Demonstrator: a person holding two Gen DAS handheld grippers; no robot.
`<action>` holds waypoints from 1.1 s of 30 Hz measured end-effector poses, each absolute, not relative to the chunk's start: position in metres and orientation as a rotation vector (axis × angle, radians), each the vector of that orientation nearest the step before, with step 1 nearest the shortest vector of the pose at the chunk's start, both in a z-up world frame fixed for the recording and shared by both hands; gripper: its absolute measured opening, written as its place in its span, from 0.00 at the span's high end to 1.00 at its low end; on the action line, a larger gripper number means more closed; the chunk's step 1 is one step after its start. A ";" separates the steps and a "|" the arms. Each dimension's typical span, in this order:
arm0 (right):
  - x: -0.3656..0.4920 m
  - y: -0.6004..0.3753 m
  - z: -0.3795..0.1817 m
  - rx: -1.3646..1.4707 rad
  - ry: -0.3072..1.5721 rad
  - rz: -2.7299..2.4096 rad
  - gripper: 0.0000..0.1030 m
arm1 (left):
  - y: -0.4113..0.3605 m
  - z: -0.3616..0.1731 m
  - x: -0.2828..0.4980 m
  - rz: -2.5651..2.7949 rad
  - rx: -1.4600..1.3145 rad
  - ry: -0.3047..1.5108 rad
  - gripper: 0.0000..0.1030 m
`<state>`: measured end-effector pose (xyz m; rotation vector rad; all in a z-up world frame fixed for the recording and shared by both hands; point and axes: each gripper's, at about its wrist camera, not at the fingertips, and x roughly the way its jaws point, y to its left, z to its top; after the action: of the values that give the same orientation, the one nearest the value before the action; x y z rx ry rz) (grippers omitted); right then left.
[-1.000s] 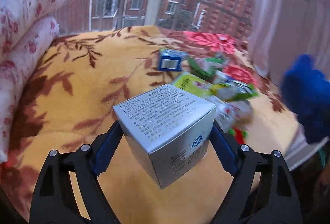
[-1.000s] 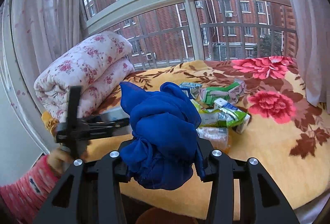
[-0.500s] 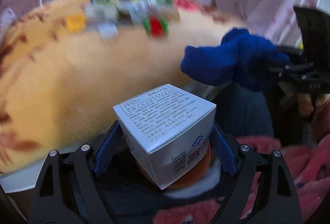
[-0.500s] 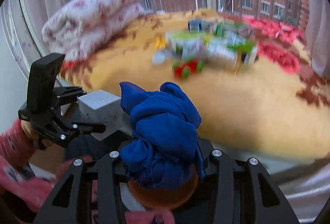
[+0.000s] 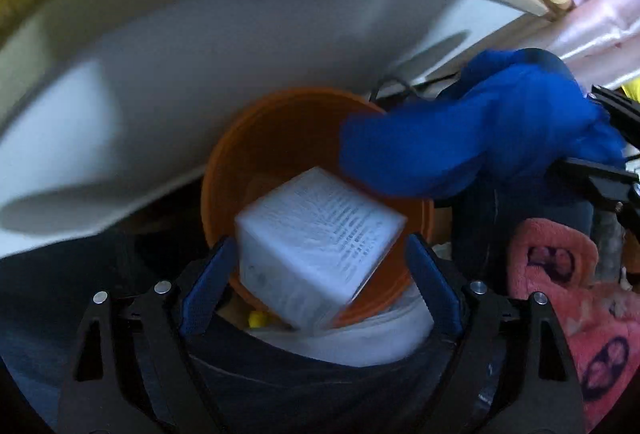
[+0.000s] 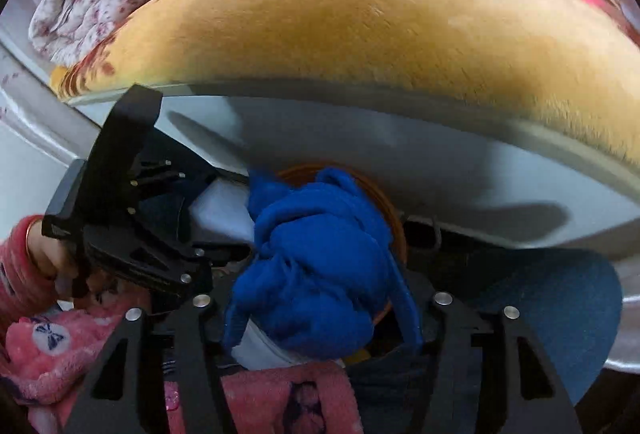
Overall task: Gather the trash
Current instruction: 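Carry the blue cloth and white box to the orange bucket and release both, then grasp the white bottle cap with the left tool while the right tool grasps the red toy car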
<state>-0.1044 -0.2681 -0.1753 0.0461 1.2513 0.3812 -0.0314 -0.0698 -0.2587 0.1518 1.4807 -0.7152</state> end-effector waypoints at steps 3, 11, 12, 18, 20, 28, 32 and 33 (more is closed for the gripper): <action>-0.105 -0.272 -0.174 0.059 1.230 0.376 0.33 | -0.068 -0.258 -0.029 -0.705 0.159 1.477 0.18; -0.102 -0.278 -0.163 0.046 1.192 0.360 0.27 | -0.064 -0.234 -0.046 -0.672 0.210 1.411 0.18; -0.101 -0.279 -0.162 0.046 1.186 0.356 0.27 | -0.067 -0.232 -0.054 -0.670 0.214 1.403 0.18; -0.101 -0.284 -0.148 0.052 1.146 0.347 0.26 | -0.057 -0.201 -0.060 -0.662 0.217 1.313 0.18; -0.100 -0.286 -0.142 0.055 1.128 0.339 0.26 | -0.051 -0.183 -0.059 -0.658 0.203 1.264 0.18; -0.101 -0.289 -0.123 0.081 1.062 0.331 0.25 | -0.039 -0.105 -0.029 -0.545 0.189 0.975 0.13; -0.101 -0.286 -0.114 0.100 1.028 0.348 0.24 | -0.046 -0.088 0.007 -0.470 0.172 0.877 0.13; -0.101 -0.285 -0.112 0.103 1.019 0.352 0.24 | -0.049 -0.088 0.013 -0.456 0.173 0.865 0.13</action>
<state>-0.1010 -0.2850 -0.1116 0.1032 1.0191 0.3520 0.0135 -0.0493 -0.0878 0.1729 0.8646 -0.4560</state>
